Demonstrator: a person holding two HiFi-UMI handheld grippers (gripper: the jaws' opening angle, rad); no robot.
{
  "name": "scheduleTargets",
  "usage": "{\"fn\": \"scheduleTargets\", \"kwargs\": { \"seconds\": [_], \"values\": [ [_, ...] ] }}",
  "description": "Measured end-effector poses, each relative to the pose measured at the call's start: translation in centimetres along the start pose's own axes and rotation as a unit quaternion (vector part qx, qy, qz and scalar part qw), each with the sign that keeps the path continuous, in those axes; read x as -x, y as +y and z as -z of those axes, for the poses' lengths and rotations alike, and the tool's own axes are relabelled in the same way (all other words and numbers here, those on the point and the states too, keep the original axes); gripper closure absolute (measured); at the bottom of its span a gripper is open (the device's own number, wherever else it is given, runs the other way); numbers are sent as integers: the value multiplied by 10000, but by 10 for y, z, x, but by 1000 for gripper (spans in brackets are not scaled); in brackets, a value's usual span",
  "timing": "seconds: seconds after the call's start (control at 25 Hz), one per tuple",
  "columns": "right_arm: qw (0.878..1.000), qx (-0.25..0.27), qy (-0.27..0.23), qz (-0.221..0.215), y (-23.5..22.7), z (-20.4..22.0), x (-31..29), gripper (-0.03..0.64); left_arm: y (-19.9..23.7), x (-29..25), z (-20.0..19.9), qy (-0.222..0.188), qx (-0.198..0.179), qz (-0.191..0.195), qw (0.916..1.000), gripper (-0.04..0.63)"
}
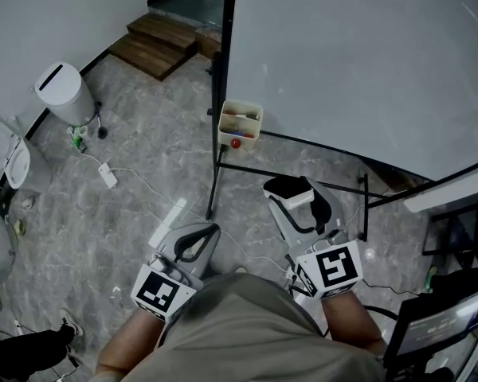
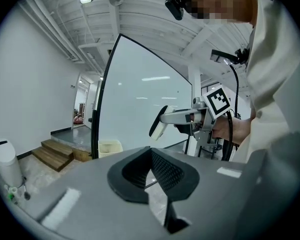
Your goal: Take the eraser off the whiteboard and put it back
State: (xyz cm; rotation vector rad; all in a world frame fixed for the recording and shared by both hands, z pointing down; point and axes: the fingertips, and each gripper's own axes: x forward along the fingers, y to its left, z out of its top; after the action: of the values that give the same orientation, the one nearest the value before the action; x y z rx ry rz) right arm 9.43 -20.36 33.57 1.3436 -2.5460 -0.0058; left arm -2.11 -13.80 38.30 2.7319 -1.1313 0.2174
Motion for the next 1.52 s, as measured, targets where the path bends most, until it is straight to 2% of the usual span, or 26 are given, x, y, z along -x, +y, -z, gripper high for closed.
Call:
{"fn": "scheduleTargets", "kwargs": {
  "seconds": [0.24, 0.6, 0.72, 1.0, 1.52],
  "values": [
    [10000, 26, 3, -59, -4, 2, 11, 345, -9, -4, 8, -103, -64, -45, 9999, 589],
    [9998, -157, 98, 27, -19, 15, -4, 345, -5, -10, 7, 17, -1, -58, 10000, 589],
    [9995, -219, 199, 85, -26, 23, -19, 345, 5, -12, 7, -41, -87, -33, 9999, 589],
    [9972, -623, 347, 229, -40, 35, -73, 345, 40, -11, 3, 11, -29, -27, 10000, 589],
    [9947, -576, 580, 629, -52, 51, -172, 345, 116, -5, 2, 50, 15, 51, 10000, 589]
  ]
}}
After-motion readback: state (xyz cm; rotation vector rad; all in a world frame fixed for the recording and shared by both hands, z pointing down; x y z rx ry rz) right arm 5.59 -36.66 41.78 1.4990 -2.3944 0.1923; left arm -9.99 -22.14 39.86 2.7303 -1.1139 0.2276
